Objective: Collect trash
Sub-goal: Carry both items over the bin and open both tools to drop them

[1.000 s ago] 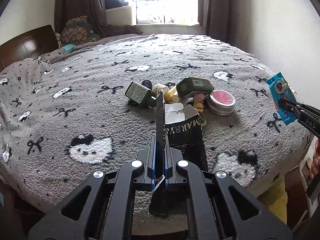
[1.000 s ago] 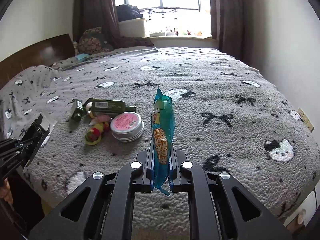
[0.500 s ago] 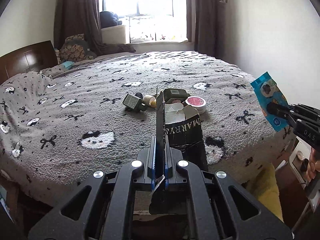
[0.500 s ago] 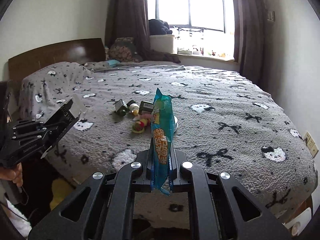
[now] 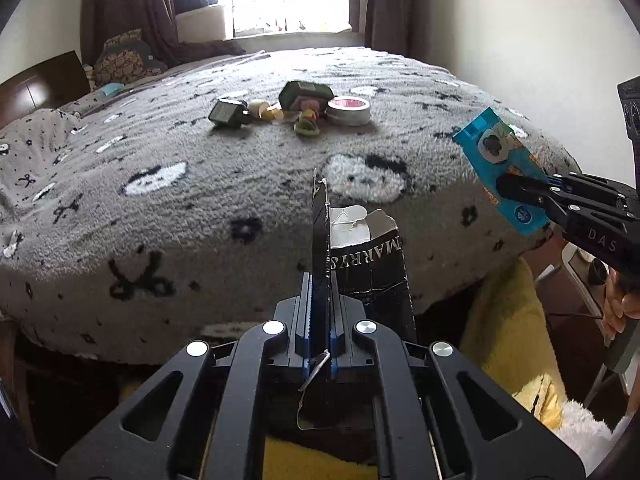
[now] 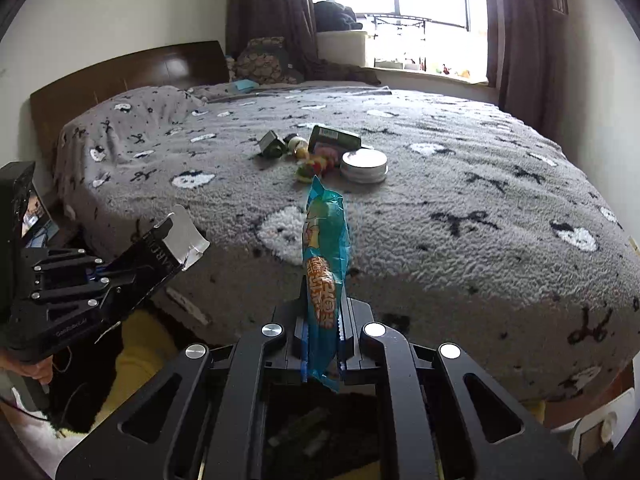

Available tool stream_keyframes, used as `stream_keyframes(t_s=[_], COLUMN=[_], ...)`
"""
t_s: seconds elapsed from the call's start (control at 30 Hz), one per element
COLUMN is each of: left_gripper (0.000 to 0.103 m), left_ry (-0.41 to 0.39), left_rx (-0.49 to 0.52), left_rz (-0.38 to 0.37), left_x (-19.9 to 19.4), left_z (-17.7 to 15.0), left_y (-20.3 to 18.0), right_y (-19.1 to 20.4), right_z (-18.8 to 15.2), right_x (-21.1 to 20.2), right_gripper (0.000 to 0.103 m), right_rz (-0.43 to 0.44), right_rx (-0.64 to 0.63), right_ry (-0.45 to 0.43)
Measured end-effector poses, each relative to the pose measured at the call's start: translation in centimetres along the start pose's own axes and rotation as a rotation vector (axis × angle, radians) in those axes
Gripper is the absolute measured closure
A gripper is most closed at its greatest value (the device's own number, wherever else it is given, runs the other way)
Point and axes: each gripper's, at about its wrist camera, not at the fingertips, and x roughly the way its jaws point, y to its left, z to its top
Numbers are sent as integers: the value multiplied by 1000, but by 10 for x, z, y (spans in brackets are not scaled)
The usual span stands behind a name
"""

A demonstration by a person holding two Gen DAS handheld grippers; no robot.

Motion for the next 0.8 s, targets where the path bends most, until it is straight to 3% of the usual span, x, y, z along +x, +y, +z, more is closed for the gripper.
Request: stream_keyframes(t_s=[0.4,0.8], left_gripper=[98,98], left_ry=[209,377], left_rx=[-25,-50], left_rz=[-36,-88], left_x=[57,112], left_z=[-56,-92], left_y=[-5,-3], right_y=[9,9], right_z=[-45,-95], right_x=[40,97], right_gripper=[92,92], right_rz=[35,101], right_rx=[45,114], right_ry=[158,385])
